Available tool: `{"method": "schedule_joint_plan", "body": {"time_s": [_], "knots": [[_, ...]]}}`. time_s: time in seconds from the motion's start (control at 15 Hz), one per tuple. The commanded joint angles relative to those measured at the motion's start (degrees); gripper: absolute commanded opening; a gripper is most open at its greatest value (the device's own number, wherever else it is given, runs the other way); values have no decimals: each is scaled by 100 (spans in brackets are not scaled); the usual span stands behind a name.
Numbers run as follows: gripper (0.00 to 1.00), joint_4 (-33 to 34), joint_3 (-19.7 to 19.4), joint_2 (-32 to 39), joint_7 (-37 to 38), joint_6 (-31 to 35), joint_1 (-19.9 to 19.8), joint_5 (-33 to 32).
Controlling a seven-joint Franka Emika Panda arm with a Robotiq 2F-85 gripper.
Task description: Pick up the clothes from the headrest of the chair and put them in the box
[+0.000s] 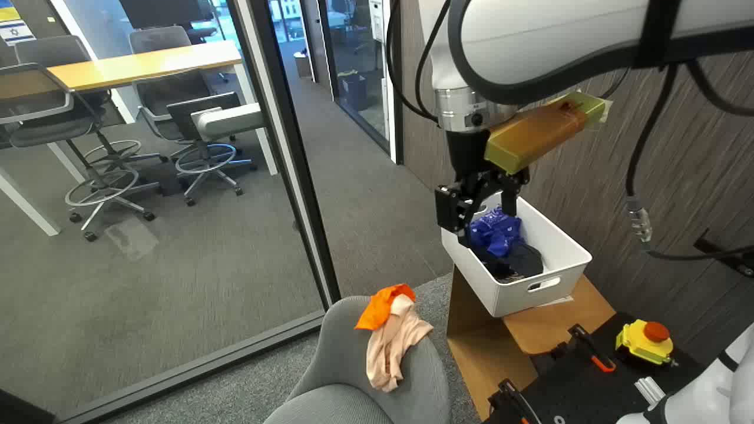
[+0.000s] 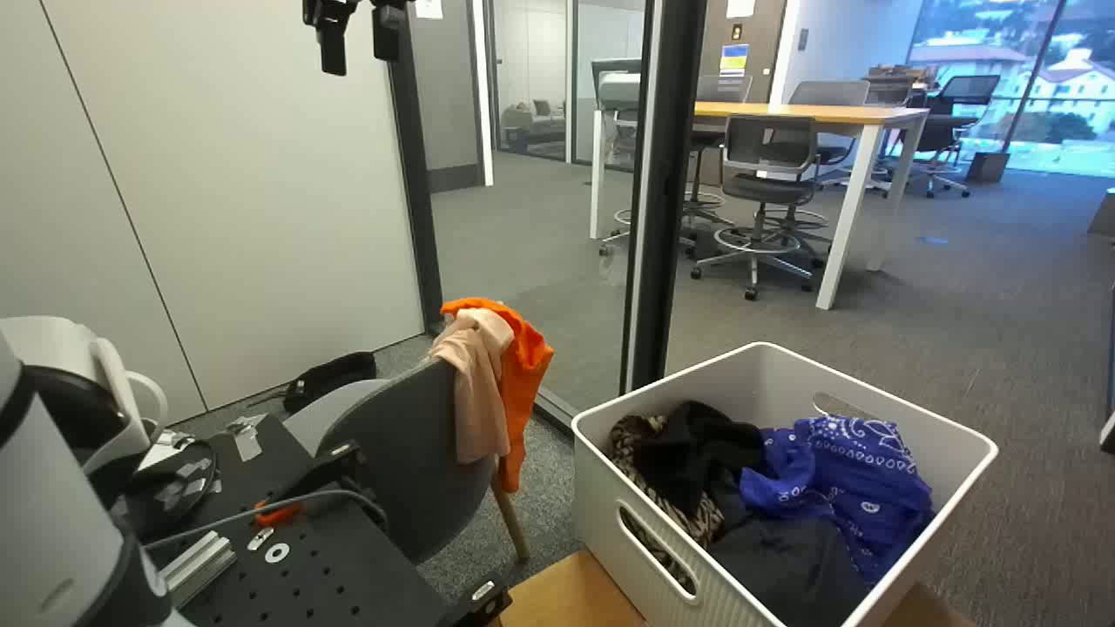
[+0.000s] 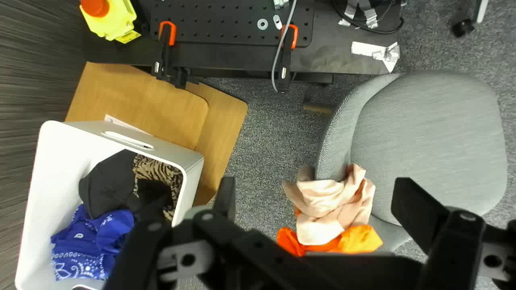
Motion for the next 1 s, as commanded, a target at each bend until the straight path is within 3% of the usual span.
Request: {"method": "schedule_joint_plan", "body": {"time_s": [0.0, 0.53, 0.93], "knots": [[100, 34, -65, 17, 32, -9, 83, -27], [100, 75, -43, 239, -187, 190, 108, -164], [100, 217, 19, 1156, -761, 1188, 300, -410]]}}
